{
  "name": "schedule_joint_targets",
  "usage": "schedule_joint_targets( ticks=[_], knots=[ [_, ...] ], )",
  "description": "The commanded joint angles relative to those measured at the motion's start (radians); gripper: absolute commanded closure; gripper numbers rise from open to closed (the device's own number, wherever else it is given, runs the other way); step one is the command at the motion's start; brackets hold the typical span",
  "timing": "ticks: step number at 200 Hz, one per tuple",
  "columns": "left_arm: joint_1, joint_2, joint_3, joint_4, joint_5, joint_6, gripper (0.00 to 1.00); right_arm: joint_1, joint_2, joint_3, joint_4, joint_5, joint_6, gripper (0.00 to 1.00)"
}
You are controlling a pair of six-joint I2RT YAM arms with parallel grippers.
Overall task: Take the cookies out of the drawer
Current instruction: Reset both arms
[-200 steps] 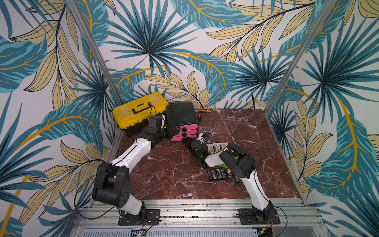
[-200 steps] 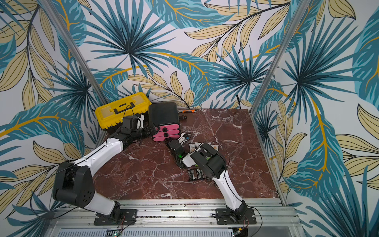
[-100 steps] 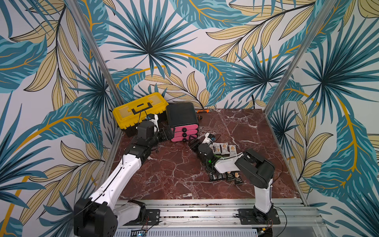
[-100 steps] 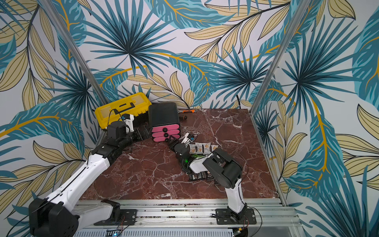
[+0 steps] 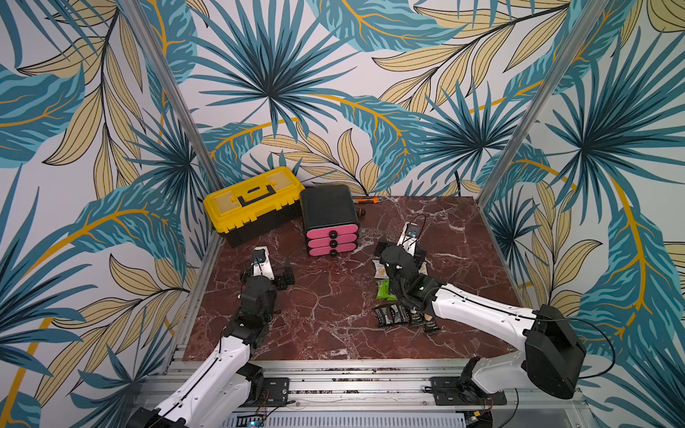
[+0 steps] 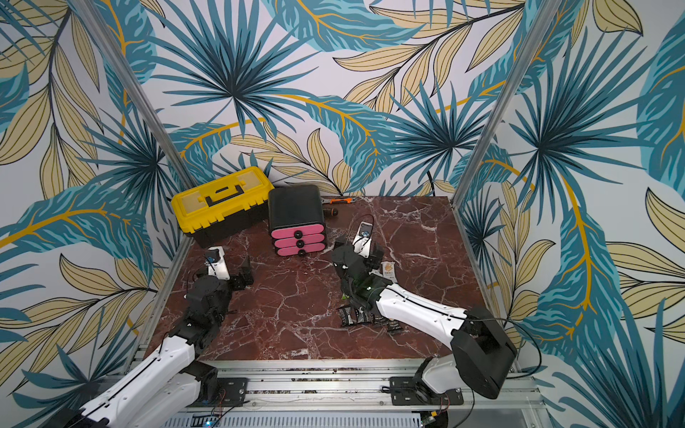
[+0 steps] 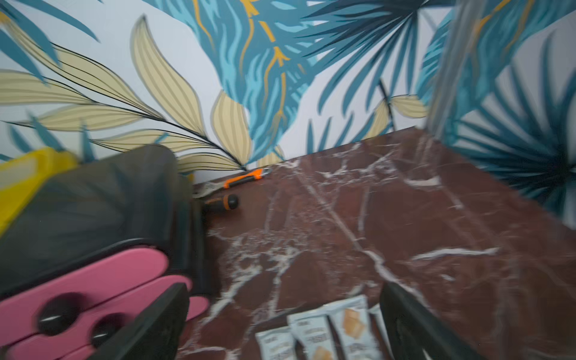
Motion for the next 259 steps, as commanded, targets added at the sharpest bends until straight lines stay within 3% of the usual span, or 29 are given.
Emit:
schedule_joint_targets(
  ticks=[1,33,48,84,101,108,130,144,155,167,174,187,200,216,259],
  knots=[
    [0.041,0.061,-0.073,0.296,-0.136,0.126,0.0,-0.085,-0.061,-0.092,-0.119,0.191,-0.2,0.01],
    [0.104,0.213,-0.084,0.427,-0.088,0.168,0.0,-0.257,-0.156,-0.344,0.286,-0.039,-0.388,0.01],
    [0.137,0.303,-0.09,0.506,-0.06,0.153,0.0,-0.299,-0.156,-0.386,0.372,-0.094,-0.438,0.01],
    [0.197,0.514,-0.105,0.77,-0.007,0.154,0.0,-0.415,-0.016,-0.44,0.587,-0.194,-0.461,0.0],
    [0.234,0.555,-0.086,0.751,0.067,0.092,0.0,-0.447,0.068,-0.475,0.76,-0.185,-0.483,0.0],
    [0.238,0.588,-0.077,0.766,0.073,0.089,0.0,-0.472,0.099,-0.5,0.852,-0.237,-0.495,0.01],
    [0.241,0.723,-0.08,0.919,0.133,0.108,0.0,-0.533,0.061,-0.498,0.745,-0.345,-0.407,0.0],
    [0.24,0.799,-0.09,1.025,0.168,0.129,0.0,-0.597,0.042,-0.529,0.77,-0.452,-0.37,0.01],
    [0.239,0.757,-0.066,0.924,0.171,0.122,0.0,-0.632,0.031,-0.535,0.743,-0.564,-0.348,0.0],
    [0.24,0.747,-0.012,0.819,0.173,0.129,0.0,-0.64,0.107,-0.541,0.835,-0.618,-0.38,0.01],
    [0.239,0.748,0.025,0.757,0.157,0.126,0.0,-0.641,0.146,-0.531,0.884,-0.624,-0.396,0.0],
    [0.244,0.731,0.079,0.619,0.15,0.113,0.0,-0.651,0.088,-0.511,0.734,-0.626,-0.341,0.01],
    [0.252,0.738,0.073,0.645,0.157,0.109,0.0,-0.654,0.124,-0.522,0.825,-0.621,-0.37,0.0],
    [0.252,0.736,0.074,0.636,0.156,0.106,0.0,-0.655,0.104,-0.505,0.753,-0.618,-0.346,0.0],
    [0.252,0.736,0.072,0.643,0.153,0.109,0.0,-0.655,0.107,-0.51,0.769,-0.616,-0.351,0.01]
  ],
)
